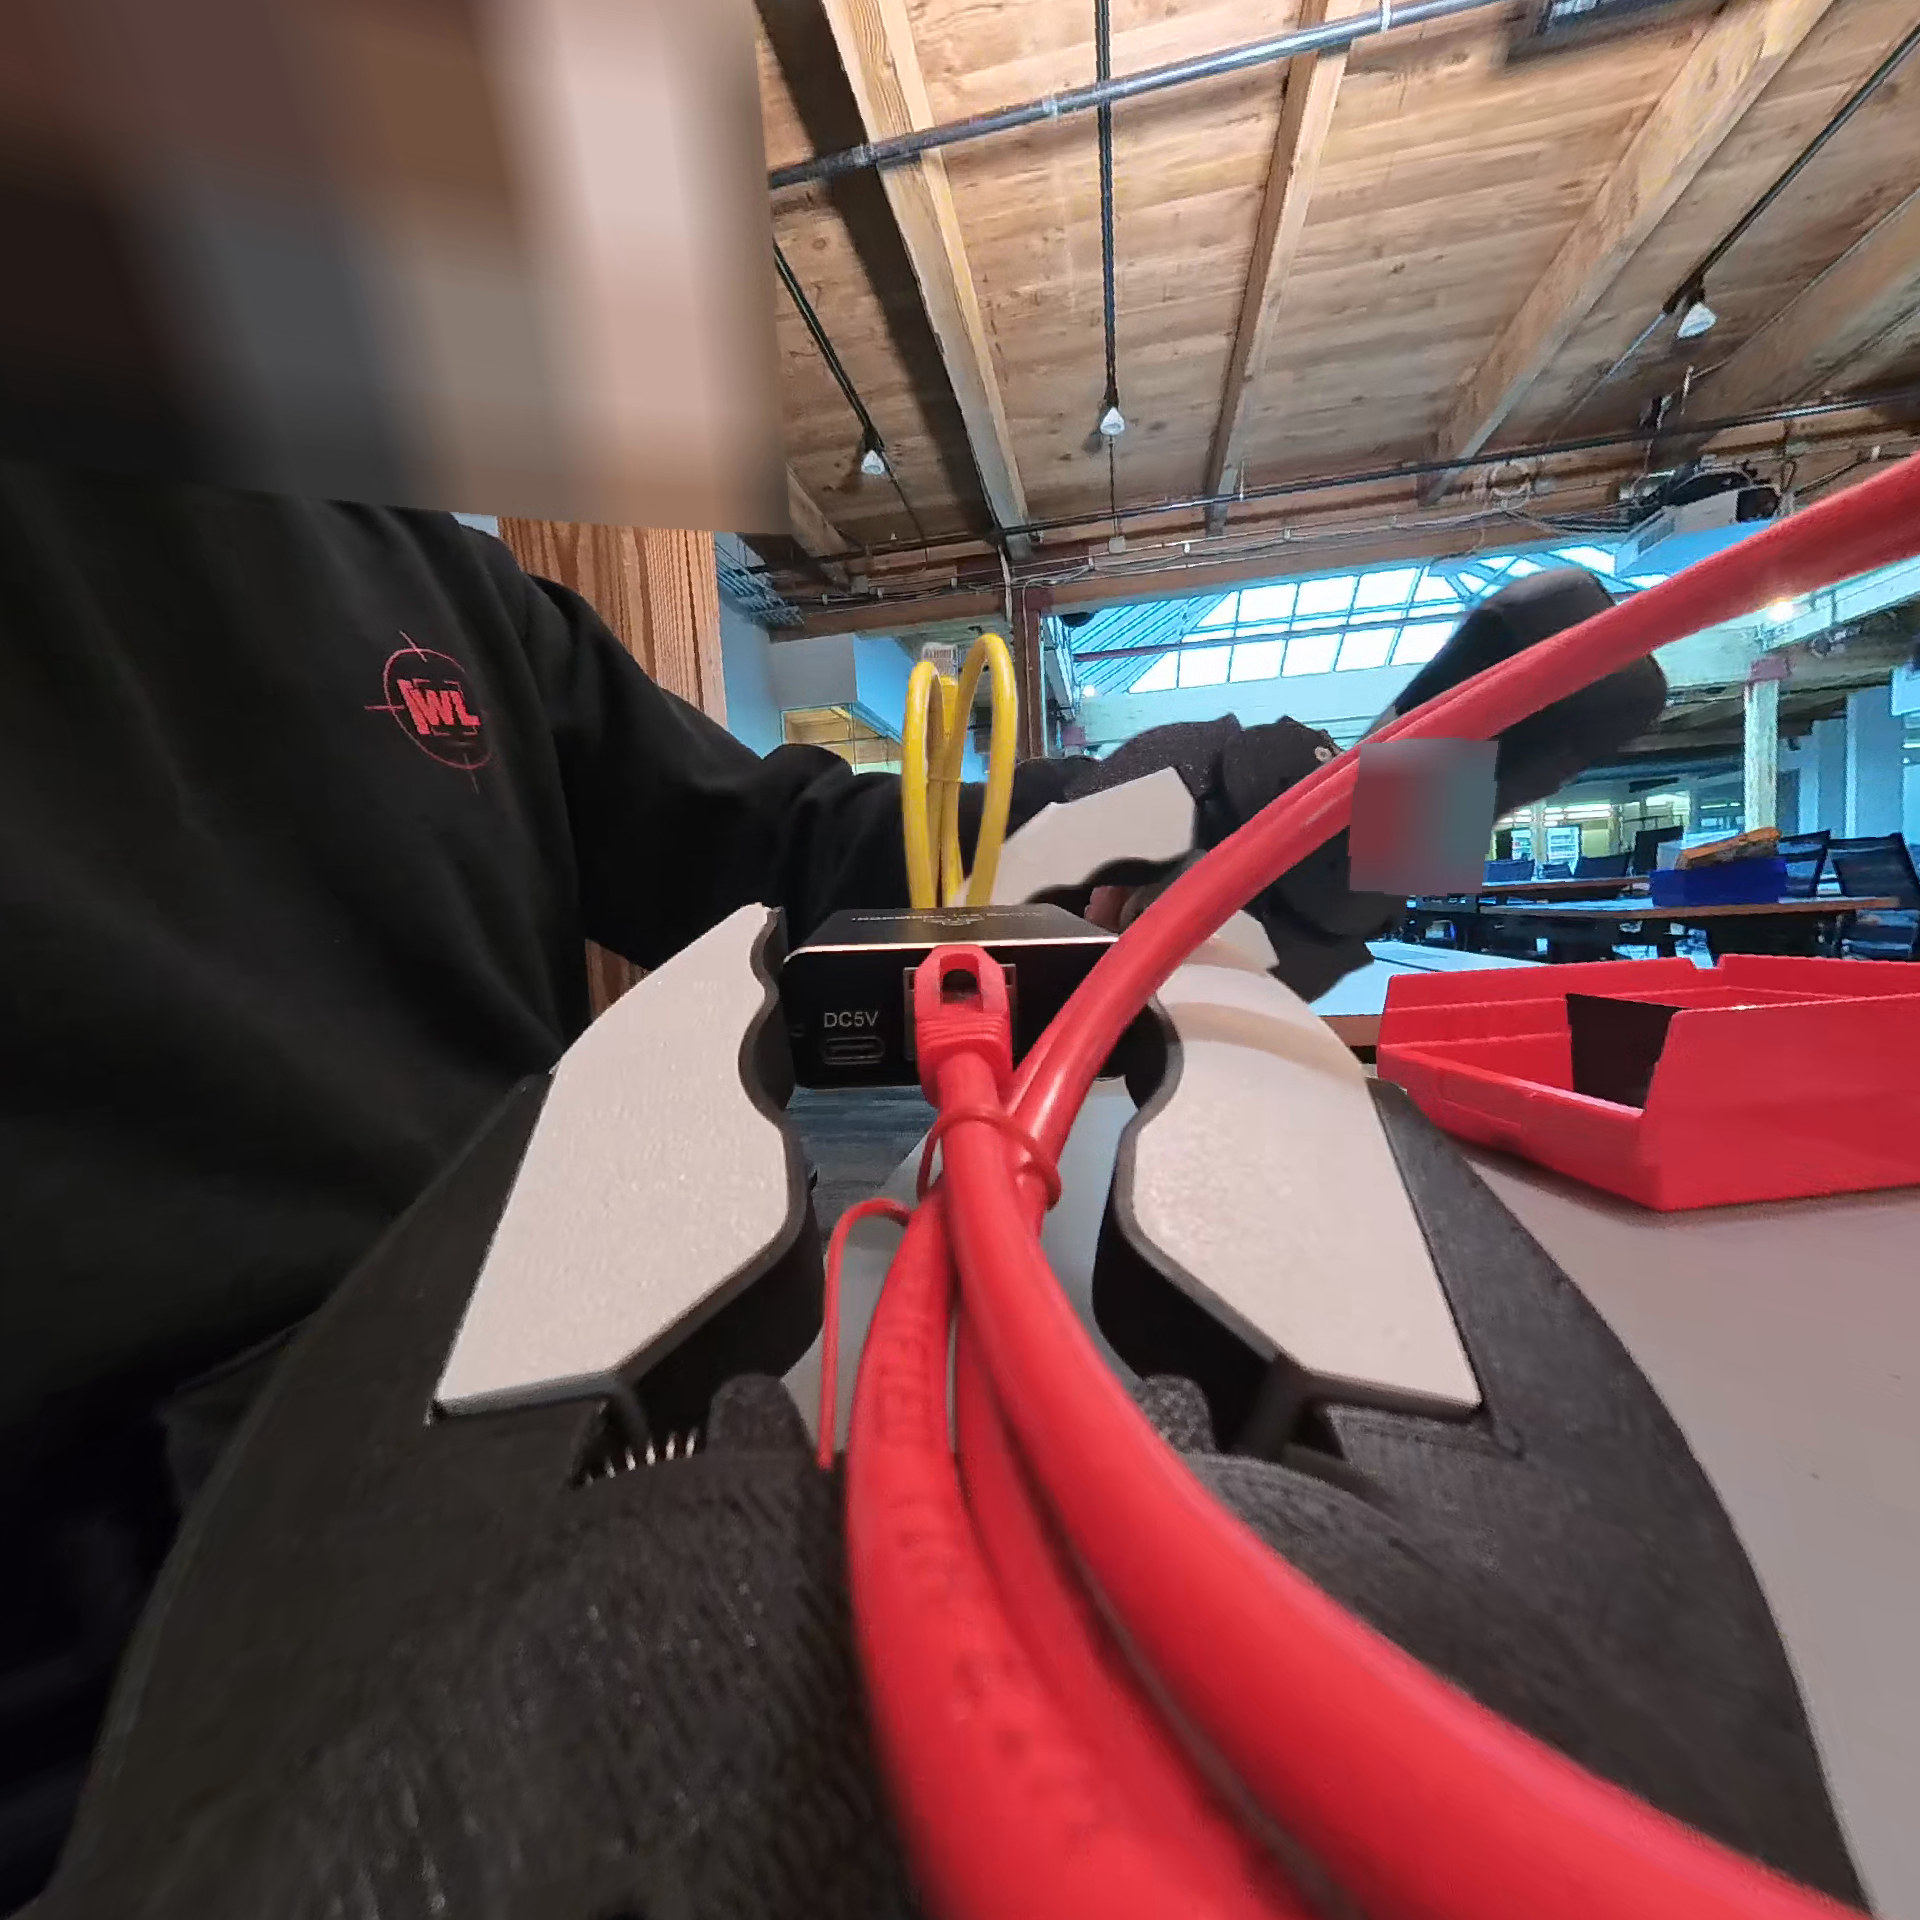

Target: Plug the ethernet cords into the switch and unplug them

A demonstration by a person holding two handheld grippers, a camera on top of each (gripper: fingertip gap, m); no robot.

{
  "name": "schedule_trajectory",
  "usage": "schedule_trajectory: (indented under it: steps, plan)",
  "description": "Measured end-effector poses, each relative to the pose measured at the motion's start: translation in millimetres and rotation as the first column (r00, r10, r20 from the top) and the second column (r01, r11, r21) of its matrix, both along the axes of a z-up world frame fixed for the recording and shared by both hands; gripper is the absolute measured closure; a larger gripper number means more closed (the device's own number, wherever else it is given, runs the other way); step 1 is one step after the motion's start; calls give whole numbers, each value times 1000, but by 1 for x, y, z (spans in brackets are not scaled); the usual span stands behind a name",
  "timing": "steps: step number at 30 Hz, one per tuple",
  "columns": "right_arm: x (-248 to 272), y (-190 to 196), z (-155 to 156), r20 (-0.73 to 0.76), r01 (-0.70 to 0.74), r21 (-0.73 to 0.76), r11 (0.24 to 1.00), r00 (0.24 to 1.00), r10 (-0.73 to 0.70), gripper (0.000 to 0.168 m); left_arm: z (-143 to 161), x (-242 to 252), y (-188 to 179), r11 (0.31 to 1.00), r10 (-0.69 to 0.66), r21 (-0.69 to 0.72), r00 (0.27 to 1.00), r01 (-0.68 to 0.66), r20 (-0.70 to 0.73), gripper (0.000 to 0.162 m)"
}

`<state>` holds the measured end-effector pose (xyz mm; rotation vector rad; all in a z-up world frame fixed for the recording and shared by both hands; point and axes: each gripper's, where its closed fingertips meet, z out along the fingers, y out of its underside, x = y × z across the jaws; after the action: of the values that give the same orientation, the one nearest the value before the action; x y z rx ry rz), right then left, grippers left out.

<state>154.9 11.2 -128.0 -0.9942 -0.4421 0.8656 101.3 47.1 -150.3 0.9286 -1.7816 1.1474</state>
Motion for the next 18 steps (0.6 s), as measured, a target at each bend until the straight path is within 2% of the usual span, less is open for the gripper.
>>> schedule_trajectory:
  steps: [6,18]
  plan:
    - [-6,3,-4,35,-10,-25,1000,999,10,104,-1,-3,6,1000,6,5,1000,-6,-17,149]
    - [-6,7,-10,112,59,-51,997,992,-53,105,-8,2,13,997,72,-16,992,-74,-101,150]
